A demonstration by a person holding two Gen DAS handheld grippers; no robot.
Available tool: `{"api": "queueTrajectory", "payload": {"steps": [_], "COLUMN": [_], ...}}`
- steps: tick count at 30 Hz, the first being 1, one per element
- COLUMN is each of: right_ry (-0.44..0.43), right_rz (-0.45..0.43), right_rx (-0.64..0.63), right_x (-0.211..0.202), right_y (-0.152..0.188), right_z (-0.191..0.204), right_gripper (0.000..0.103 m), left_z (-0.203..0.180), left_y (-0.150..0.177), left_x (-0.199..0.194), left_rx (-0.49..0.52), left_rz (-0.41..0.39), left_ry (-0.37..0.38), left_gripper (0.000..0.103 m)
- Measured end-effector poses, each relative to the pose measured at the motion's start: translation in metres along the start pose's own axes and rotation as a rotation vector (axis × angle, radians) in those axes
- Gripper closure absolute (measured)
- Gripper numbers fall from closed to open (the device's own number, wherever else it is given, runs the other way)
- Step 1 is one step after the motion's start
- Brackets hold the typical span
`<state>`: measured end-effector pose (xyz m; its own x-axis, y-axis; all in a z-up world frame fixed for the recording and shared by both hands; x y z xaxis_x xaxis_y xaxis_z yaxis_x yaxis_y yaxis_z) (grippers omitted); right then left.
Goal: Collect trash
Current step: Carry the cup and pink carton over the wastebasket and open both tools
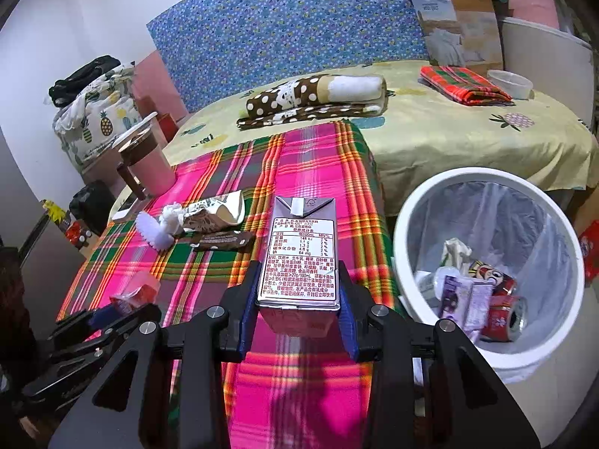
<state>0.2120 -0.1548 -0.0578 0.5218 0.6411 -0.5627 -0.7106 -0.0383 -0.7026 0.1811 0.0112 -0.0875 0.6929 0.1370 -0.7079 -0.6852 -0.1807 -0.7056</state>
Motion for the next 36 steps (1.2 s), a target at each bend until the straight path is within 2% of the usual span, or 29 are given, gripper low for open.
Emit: {"api": "queueTrajectory", "payload": {"steps": [11,36], "right_ry": [0.033,0.179], "right_rz": [-0.037,-0.104], "right_rx": [0.018,0.126], "right_x": [-0.024,-0.079], "right_y": [0.002,0.007], "right_z": [-0.02,-0.109], "right_gripper": [0.064,0.064], "left_z": [-0.042,-0.16], "left_y": [-0.006,-0.023], "left_x": [-0.008,-0.008], "left_rx": [0.064,0.218], "left_rz": [-0.019,-0.043], "left_ry": [0.049,0.205], "left_gripper": [0.059,0.059]}}
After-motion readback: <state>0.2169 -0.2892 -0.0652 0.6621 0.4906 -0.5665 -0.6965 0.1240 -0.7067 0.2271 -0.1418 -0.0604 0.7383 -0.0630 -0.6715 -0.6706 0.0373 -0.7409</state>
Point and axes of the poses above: each gripper's, at about its wrist camera, not at the fingertips, and x roughly the way its jaws point, z to its left, y to its underside, the point moved 9 cm from there along x, roughly the way its jaws point, and after that the axes turned 15 degrees about -y, right-handed, at the moved point
